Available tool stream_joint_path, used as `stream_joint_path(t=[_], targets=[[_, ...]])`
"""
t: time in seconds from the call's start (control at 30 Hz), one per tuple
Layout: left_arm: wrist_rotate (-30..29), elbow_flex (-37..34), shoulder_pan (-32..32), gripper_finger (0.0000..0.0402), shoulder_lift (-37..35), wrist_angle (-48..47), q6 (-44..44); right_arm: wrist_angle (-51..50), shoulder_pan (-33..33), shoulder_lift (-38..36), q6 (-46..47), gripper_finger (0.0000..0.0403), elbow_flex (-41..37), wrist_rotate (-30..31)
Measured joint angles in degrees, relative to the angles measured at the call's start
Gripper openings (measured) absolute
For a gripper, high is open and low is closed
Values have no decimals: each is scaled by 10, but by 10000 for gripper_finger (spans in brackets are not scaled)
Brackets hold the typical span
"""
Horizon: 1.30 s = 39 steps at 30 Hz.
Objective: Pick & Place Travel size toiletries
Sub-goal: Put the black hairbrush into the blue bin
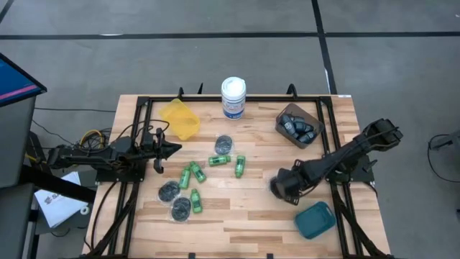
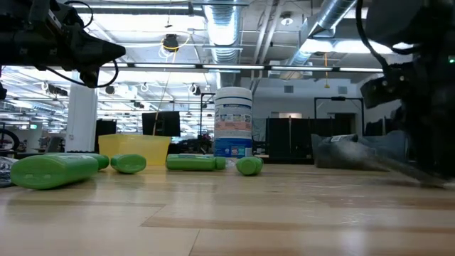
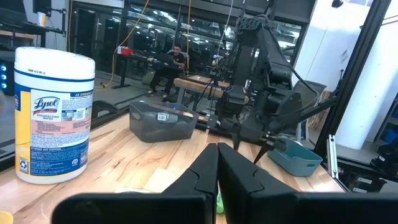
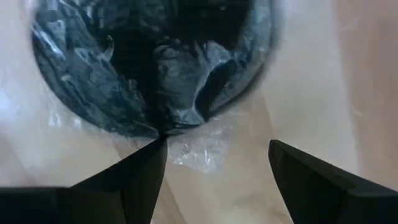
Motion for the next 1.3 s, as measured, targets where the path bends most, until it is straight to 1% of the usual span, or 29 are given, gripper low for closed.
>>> stream_joint_path(t=[0.1, 0.2, 0.27, 0.33, 0.43, 0.67, 0.77, 0.8, 1.03, 1.17, 1.3], targets=[[0, 0, 0, 2, 0, 0, 0, 33, -14, -2, -11, 274, -22, -26], [0, 0, 0, 2, 0, 1, 0, 41, -24, -3, -20, 273, -33, -31], [0, 0, 0, 2, 0, 1, 0, 41, -29, -3, -25, 266, -34, -33], [0, 0, 0, 2, 0, 1, 0, 40, -33, -3, -33, 252, -35, -35], [0, 0, 0, 2, 0, 3, 0, 37, -35, -3, -40, 211, -35, -34], [0, 0, 0, 2, 0, 4, 0, 40, -35, -2, -43, 71, -36, -32], [0, 0, 0, 2, 0, 4, 0, 46, -35, -1, -53, 18, -36, -33], [0, 0, 0, 2, 0, 4, 0, 46, -35, -1, -56, 9, -36, -33], [0, 0, 0, 2, 0, 8, 0, 40, -33, -12, -70, 1, -19, -33], [0, 0, 0, 2, 0, 9, 0, 37, -33, -43, -81, 0, 5, -15], [0, 0, 0, 2, 0, 10, 0, 11, -33, -75, -82, 0, 21, 3]])
